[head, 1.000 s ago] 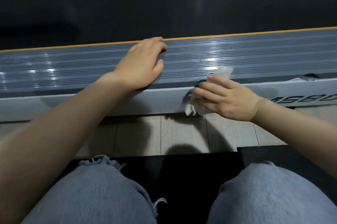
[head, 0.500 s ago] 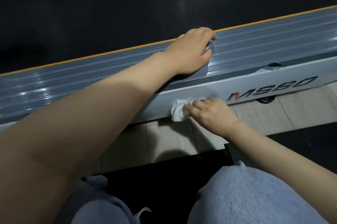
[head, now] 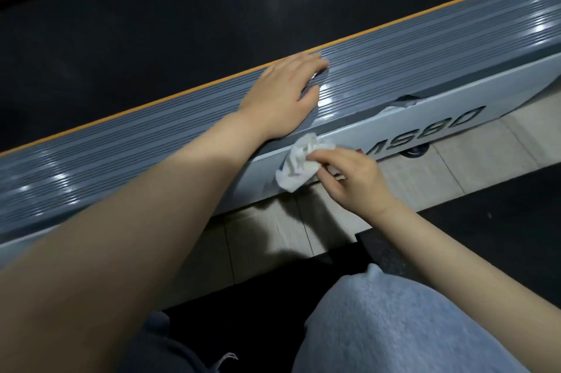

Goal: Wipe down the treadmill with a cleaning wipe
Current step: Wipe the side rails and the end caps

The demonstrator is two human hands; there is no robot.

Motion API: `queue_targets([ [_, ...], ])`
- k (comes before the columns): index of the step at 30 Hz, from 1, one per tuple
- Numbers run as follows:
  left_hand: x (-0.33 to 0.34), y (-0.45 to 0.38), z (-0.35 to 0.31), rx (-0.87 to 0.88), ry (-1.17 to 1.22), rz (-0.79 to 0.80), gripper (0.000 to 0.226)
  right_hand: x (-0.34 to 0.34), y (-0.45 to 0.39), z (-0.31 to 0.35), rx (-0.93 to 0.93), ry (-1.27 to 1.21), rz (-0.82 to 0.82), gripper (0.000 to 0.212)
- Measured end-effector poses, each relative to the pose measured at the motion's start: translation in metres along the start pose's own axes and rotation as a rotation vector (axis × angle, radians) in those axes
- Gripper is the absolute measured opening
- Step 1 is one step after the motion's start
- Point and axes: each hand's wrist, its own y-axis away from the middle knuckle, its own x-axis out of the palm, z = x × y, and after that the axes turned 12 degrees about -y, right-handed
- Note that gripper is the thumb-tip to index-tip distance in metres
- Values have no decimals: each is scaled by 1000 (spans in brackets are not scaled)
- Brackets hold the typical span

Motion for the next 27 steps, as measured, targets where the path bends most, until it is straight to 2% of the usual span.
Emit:
queue_targets([
  [1, 0, 1, -1, -2, -27, 22, 47, -4, -9, 3, 2, -52, -67, 16],
  [2, 0, 2, -1, -4, -53, 47, 48, -6, -12, 2, 14, -80, -65, 14],
  [4, 0, 3, -3, 3, -88, 83, 50, -7, 3, -12, 49, -43, 78, 15],
  [6, 0, 3, -6, -3, -112, 105, 50, -11, 21, -31, 175, 8, 243, 24],
  [9, -1, 4, -7, -12, -124, 124, 51, -25, 32, -49, 317, 37, 281, 36],
  [11, -1, 3, -8, -23, -112, 113, 51, -35, 28, -49, 273, 29, 181, 29],
  [14, -3, -1, -21, -103, -67, 62, 48, -47, 18, -41, 278, -80, -257, 12],
  [15, -4, -4, -28, -136, -56, 49, 44, -46, 20, -42, 308, -95, -330, 10],
  [16, -4, -9, -34, -148, -49, 42, 41, -42, 26, -46, 345, -94, -317, 10],
  [19, -4, -33, -57, -18, -63, 74, 45, -22, 57, -66, 587, -81, -64, 14],
  [20, -2, -42, -65, 39, -53, 97, 51, -21, 64, -71, 705, -113, -73, 15],
  [22, 4, -66, -82, 129, -25, 165, 57, -24, 66, -76, 837, -190, -222, 16],
  [25, 17, -101, -103, 261, -84, 237, 57, -32, 47, -63, 733, -273, -391, 12],
  [27, 22, -116, -109, 349, -126, 238, 59, -44, 27, -51, 544, -314, -516, 13],
])
